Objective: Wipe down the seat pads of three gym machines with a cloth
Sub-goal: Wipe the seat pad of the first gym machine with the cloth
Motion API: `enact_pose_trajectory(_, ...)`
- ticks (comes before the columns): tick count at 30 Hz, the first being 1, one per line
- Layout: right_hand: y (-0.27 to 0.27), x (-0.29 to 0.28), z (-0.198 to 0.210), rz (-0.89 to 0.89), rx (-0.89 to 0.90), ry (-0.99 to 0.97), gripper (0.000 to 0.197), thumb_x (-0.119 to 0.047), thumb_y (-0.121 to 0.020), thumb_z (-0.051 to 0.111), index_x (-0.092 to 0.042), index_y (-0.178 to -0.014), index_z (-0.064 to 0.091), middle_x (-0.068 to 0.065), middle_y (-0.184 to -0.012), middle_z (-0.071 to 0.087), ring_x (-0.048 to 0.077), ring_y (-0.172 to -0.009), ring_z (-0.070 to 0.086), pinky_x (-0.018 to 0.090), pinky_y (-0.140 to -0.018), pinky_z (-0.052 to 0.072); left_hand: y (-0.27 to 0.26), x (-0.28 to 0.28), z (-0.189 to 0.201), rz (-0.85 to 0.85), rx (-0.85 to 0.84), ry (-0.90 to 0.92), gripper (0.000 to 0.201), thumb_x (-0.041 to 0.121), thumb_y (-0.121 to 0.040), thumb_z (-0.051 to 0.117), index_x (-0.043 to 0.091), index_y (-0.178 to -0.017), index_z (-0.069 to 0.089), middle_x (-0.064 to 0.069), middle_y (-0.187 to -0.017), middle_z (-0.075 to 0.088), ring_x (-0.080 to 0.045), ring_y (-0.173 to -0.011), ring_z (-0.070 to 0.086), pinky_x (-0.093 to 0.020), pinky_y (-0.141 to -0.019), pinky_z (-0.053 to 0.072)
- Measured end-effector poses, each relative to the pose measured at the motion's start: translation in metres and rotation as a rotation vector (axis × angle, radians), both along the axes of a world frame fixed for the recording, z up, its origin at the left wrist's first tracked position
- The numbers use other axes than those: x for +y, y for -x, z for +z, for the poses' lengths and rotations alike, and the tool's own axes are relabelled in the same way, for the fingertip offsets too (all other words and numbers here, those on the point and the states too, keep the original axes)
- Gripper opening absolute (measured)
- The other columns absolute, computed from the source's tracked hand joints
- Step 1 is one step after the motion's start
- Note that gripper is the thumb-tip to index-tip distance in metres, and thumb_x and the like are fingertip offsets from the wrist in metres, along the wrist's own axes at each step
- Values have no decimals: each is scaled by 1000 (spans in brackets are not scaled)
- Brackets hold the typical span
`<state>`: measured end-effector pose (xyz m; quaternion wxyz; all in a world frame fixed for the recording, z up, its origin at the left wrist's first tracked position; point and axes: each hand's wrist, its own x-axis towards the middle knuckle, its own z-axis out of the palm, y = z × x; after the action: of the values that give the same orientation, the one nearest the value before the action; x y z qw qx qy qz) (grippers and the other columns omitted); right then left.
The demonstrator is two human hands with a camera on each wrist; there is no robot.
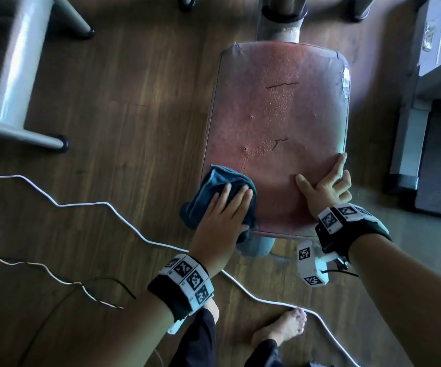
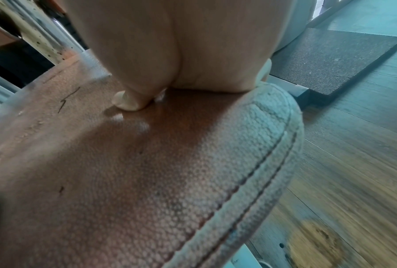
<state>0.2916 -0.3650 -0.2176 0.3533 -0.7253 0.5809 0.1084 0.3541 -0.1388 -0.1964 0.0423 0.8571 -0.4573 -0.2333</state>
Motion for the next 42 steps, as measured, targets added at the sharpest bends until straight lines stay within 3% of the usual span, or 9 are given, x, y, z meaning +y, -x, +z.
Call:
enact_pose_trajectory(7, -2, 0, 4, -7, 7, -20, 102, -62, -81, 58, -43, -147, -16, 7, -158, -1, 40, -139, 16, 51, -114, 12, -4, -5, -1, 5, 20, 9, 68, 41, -98, 32, 14, -155, 8, 4, -162, 5, -24, -150, 4, -38, -120, 11)
enact_pose_trajectory(10, -2, 2, 3, -24, -16, -4, 103, -61, -80, 61, -42, -149, -13, 8, -158, 1, 41, -138, 17, 50, -114, 12, -16, -16, 0, -15, 8, 11, 64, 44, -99, 24, 12, -154, 14, 2, -162, 11, -25, -149, 9, -39, -120, 13)
enact_pose_trajectory(14, -4, 1, 2, -44, -20, -27, 103, -59, -80, 63, -44, -148, -13, 6, -158, 0, 40, -138, 15, 49, -114, 11, -46, -45, -6, -34, -8, 15, 67, 45, -96, 29, 12, -154, 17, 0, -161, 17, -26, -148, 15, -43, -119, 20)
enact_pose_trajectory(21, -3, -1, 1, -64, -13, -66, 105, -59, -78, 65, -47, -146, -14, 1, -158, -5, 38, -140, 9, 48, -116, 10, -85, -91, -12, 25, -13, 49, 70, 46, -97, 30, 15, -155, 6, 2, -162, 6, -23, -150, 3, -41, -122, 6)
enact_pose_trajectory(29, -4, -4, 5, -58, 10, -117, 106, -62, -78, 63, -50, -143, -19, -1, -158, -10, 36, -142, 5, 52, -117, 10, -45, -64, -6, 42, -28, 33, 70, 44, -97, 36, 13, -155, 9, 0, -162, 9, -25, -149, 7, -44, -120, 16)
enact_pose_trajectory(36, -4, -5, 7, -32, 19, -122, 103, -62, -80, 60, -50, -143, -20, 0, -158, -12, 37, -141, 5, 53, -117, 10, -35, -63, -6, 13, -39, -16, 69, 45, -98, 29, 14, -155, 7, 0, -163, 7, -25, -149, 6, -44, -120, 14)
enact_pose_trajectory(42, -3, -8, 7, 0, 49, -122, 103, -67, -79, 57, -50, -143, -21, 2, -159, -11, 36, -144, 4, 52, -118, 7, -13, -77, -6, 172, 37, -2, 70, 45, -95, 22, 10, -154, 10, -3, -162, 9, -30, -149, 5, -48, -118, 12)
